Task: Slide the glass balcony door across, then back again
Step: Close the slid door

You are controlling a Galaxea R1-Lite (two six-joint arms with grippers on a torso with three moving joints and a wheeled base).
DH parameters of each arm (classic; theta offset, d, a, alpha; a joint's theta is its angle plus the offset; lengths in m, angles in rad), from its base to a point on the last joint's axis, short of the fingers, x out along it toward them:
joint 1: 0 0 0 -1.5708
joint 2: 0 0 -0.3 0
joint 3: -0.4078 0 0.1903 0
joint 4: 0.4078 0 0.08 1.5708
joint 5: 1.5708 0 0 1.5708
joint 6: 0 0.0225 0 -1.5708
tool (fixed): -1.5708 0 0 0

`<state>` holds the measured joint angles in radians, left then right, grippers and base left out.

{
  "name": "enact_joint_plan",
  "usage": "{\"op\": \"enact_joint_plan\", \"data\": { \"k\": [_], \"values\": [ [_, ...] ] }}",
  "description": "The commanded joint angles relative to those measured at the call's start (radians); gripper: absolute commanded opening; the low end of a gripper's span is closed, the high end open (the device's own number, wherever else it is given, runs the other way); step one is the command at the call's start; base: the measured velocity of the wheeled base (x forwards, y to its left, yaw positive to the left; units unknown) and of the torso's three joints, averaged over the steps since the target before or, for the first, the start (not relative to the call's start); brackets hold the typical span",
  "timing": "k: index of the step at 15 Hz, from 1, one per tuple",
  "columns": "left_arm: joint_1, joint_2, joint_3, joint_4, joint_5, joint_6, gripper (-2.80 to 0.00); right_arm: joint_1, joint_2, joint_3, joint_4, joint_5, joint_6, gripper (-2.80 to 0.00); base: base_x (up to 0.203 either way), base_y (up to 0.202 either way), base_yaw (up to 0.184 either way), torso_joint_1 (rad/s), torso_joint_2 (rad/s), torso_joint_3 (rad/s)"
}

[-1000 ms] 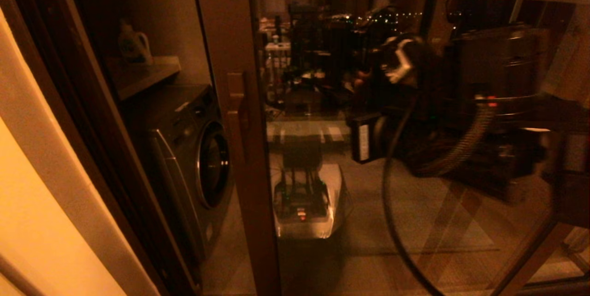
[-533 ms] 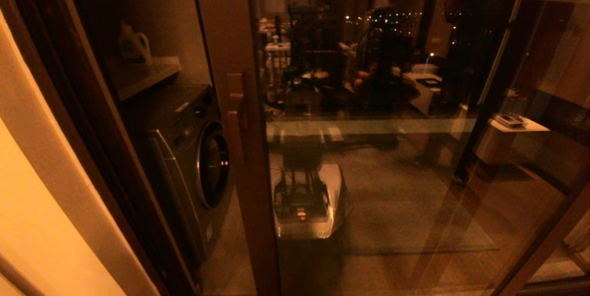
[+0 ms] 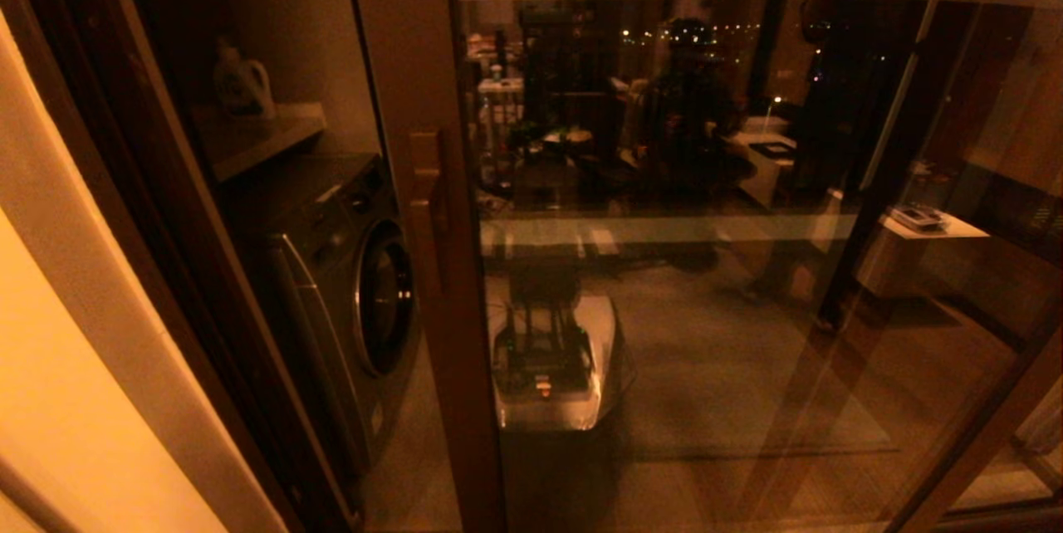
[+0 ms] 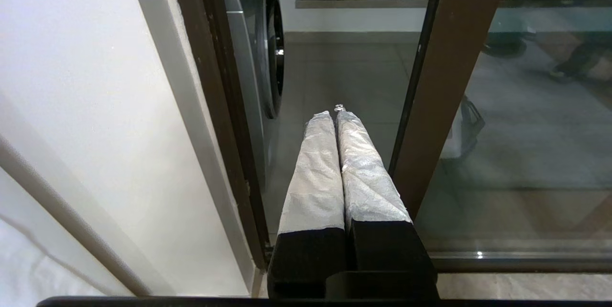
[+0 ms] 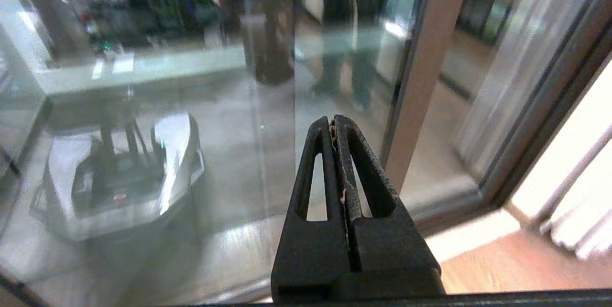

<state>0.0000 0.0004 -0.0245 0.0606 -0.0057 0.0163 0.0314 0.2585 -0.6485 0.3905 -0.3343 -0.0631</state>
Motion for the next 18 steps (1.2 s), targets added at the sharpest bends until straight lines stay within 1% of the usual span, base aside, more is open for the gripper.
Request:
{"op": "enact_joint_plan", "data": {
  "k": [1,2,4,5,6,7,9,11,12,15,16,17,18],
  "values": [
    [0.0,0.001,0.0,0.001,0.0,0.001,-2.8,-0.028,-0.226,0.115,0.017,0.098,-0.036,-2.8,0.0,0.0,0.0,0.0,0.0,0.0],
    [0.0,0.0,0.0,0.001,0.0,-0.001,-2.8,-0.03,-0.254,0.181,0.023,0.165,-0.047,-2.8,0.0,0.0,0.0,0.0,0.0,0.0],
    [0.0,0.001,0.0,0.001,0.0,-0.001,-2.8,-0.033,-0.257,0.277,0.027,0.341,-0.056,-2.8,0.0,0.0,0.0,0.0,0.0,0.0],
    [0.0,0.0,0.0,0.001,0.0,0.0,-2.8,-0.033,-0.257,0.328,0.025,0.38,-0.058,-2.8,0.0,0.0,0.0,0.0,0.0,0.0],
    [0.0,0.0,0.0,0.001,0.0,-0.001,-2.8,-0.033,-0.257,0.387,0.0,0.394,-0.06,-2.8,0.0,0.0,0.0,0.0,0.0,0.0],
    [0.0,0.001,0.0,0.001,0.0,0.0,-2.8,-0.033,-0.257,0.45,-0.054,0.397,-0.06,-2.8,0.0,0.0,0.0,0.0,0.0,0.0],
    [0.0,0.0,0.0,0.001,0.0,-0.001,-2.8,-0.033,-0.257,0.577,-0.261,0.383,-0.061,-2.8,0.0,0.0,0.0,0.0,0.0,0.0],
    [0.0,0.0,0.0,0.001,0.0,-0.001,-2.8,-0.033,-0.257,0.635,-0.404,0.35,-0.066,-2.8,0.0,0.0,0.0,0.0,0.0,0.0],
    [0.0,0.0,0.0,0.001,0.001,-0.002,-2.8,-0.033,-0.257,0.649,-0.394,0.351,-0.067,-2.8,0.0,0.0,0.0,0.0,0.0,0.0],
    [0.0,0.0,0.002,-0.004,0.007,-0.008,-2.8,-0.032,-0.256,0.645,-0.375,0.36,-0.008,-2.8,0.0,0.0,0.0,0.0,0.0,0.0],
    [0.0,0.0,-0.023,-0.013,0.007,-0.006,-2.8,-0.031,-0.257,0.646,-0.378,0.352,0.042,-2.8,0.0,0.0,0.0,0.0,0.0,0.0],
    [0.001,0.001,-0.066,-0.019,-0.001,-0.002,-2.8,-0.031,-0.257,0.648,-0.387,0.333,0.058,-2.8,0.0,0.0,0.0,0.0,0.0,0.0],
    [0.001,0.02,-0.105,-0.022,-0.017,0.002,-2.8,-0.032,-0.257,0.649,-0.387,0.331,0.058,-2.8,0.0,0.0,0.0,0.0,0.0,0.0]
  ]
}}
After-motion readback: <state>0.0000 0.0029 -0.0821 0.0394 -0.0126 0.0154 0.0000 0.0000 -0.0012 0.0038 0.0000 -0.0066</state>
